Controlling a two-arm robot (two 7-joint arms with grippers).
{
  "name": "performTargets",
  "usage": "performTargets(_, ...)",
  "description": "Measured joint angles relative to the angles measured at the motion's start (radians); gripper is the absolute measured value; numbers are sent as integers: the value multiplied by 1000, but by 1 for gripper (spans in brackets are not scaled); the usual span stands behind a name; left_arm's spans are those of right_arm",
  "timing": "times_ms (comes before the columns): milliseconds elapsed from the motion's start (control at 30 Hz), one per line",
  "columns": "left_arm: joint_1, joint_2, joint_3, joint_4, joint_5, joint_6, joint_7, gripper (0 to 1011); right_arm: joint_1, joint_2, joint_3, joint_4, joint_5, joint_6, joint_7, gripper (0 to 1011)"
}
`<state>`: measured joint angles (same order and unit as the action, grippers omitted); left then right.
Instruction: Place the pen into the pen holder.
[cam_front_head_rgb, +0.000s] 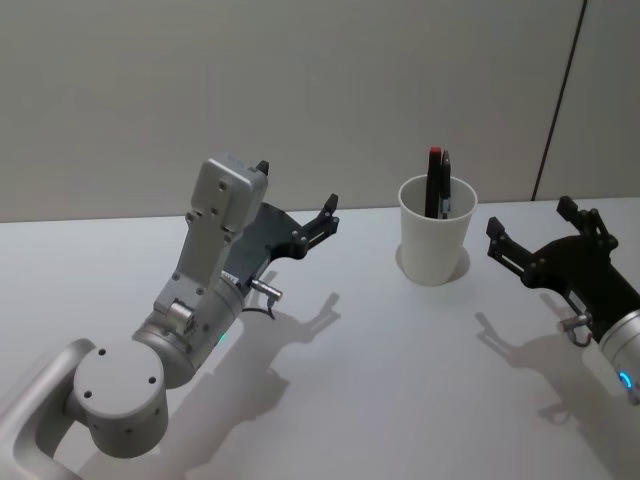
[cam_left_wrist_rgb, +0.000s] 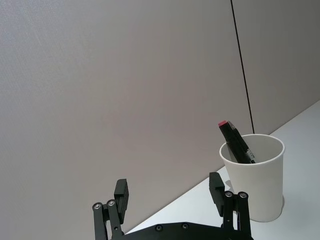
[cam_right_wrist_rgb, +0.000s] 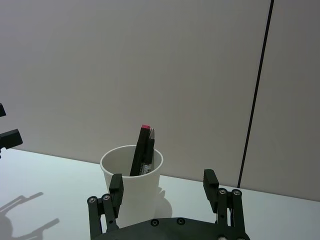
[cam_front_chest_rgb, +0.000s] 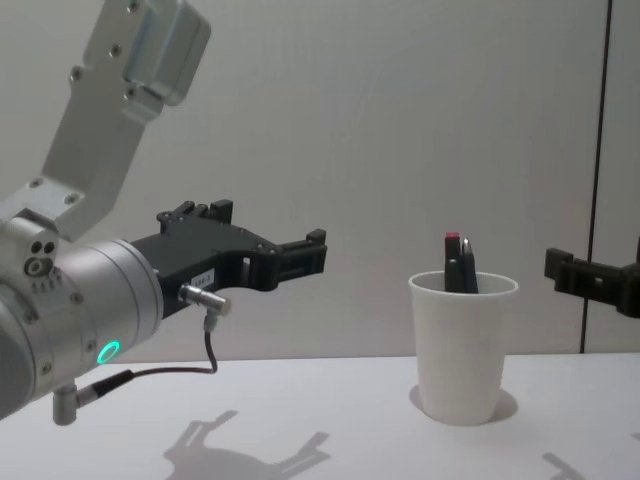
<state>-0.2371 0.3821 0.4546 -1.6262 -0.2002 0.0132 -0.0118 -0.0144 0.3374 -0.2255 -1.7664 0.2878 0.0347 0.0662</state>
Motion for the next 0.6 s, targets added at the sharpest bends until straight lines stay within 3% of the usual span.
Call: performTargets(600,0,0,0,0,0,0,1,1001,0,0,0,-1,-1,0,0,1001)
